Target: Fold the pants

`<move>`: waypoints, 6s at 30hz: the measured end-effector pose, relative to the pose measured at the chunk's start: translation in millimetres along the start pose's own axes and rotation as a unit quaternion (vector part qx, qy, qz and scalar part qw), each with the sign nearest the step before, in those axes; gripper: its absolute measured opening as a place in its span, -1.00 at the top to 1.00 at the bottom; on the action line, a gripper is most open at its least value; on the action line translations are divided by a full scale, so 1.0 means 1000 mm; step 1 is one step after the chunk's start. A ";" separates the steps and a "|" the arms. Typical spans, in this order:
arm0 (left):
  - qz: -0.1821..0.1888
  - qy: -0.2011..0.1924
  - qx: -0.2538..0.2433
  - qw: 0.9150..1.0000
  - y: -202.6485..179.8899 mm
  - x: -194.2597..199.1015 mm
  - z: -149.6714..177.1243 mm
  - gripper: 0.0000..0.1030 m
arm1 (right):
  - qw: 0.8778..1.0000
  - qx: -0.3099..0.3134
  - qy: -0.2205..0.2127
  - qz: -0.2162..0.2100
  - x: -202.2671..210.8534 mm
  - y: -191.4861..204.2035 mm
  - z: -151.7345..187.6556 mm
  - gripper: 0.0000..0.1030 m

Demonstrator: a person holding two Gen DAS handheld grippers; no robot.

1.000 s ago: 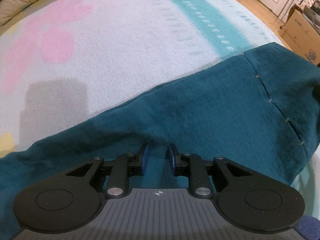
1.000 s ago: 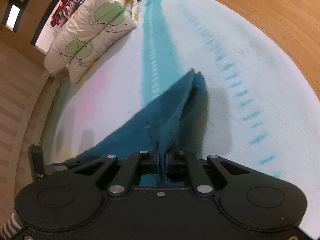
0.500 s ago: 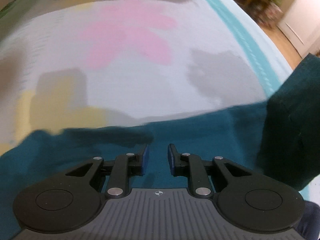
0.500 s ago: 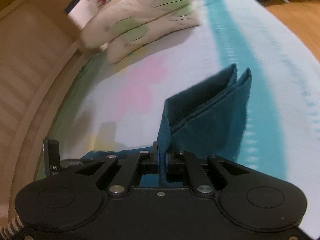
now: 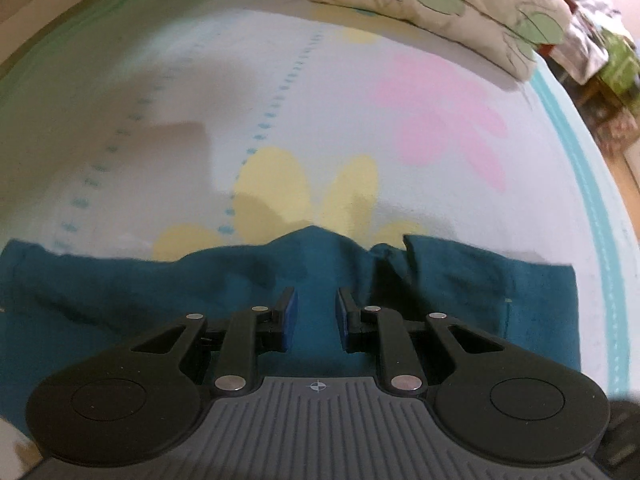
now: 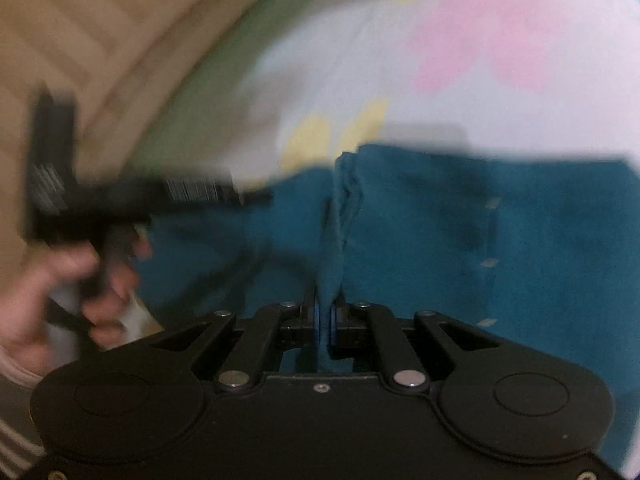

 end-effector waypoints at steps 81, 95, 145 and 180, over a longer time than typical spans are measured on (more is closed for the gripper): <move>0.010 -0.071 0.031 0.997 0.046 0.123 0.036 0.60 | 0.999 -0.032 0.030 -0.005 -0.033 0.012 0.062 0.28; -0.083 -0.117 0.046 0.989 0.174 0.169 -0.002 0.59 | 0.999 -0.015 0.050 0.017 -0.038 0.021 0.056 0.28; -0.006 -0.042 0.095 0.995 0.249 0.035 0.095 -0.68 | 0.993 0.039 0.098 0.054 -0.060 0.051 0.047 -0.16; 0.039 -0.102 -0.038 0.993 0.106 0.126 -0.013 0.80 | 0.999 0.014 -0.040 0.031 -0.069 0.013 -0.058 0.14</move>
Point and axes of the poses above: each gripper's, at about its wrist camera, not at the fingertips, and x roughly against the way its jaws point, y to its left, z to its underside, the point moved 8 cm from there along -x, roughly the way its jaws point, and after that the axes turned 6 degrees about z, right-handed, at the moved point
